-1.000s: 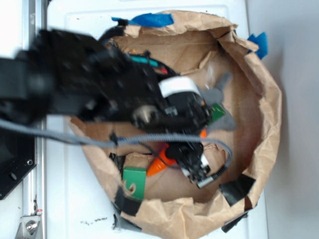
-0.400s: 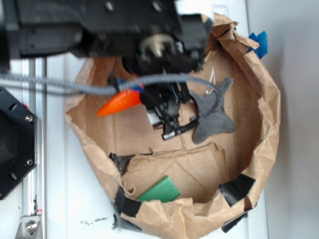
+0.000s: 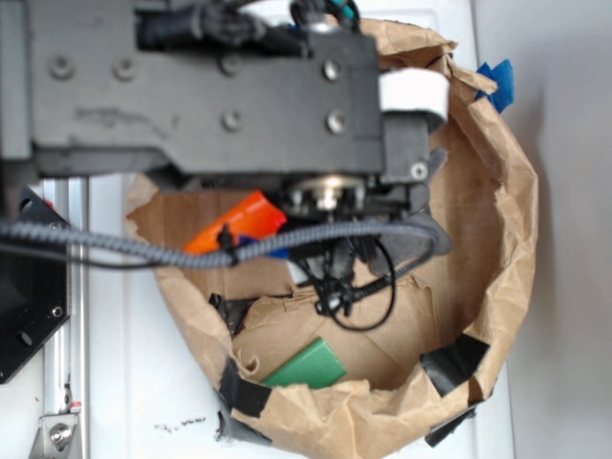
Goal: Grab the carrot.
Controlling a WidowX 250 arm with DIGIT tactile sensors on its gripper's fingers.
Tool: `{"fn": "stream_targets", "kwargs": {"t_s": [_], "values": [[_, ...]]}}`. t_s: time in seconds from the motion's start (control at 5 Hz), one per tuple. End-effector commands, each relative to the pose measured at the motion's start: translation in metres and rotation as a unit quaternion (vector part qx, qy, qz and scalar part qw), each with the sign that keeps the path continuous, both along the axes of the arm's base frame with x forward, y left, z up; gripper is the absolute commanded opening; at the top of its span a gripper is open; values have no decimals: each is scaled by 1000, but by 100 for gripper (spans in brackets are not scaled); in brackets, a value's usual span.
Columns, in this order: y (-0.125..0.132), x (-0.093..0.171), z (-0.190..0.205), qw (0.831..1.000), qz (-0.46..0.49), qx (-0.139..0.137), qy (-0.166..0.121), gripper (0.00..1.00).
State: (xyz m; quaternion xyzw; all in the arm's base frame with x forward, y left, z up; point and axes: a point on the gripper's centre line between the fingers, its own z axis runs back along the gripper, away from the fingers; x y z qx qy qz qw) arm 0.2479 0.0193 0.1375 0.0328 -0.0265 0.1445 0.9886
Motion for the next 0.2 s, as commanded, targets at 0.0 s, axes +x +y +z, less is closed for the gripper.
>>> {"fn": "stream_targets", "kwargs": {"t_s": [0.0], "values": [[-1,10,9,999,9,22,-34,0]]}}
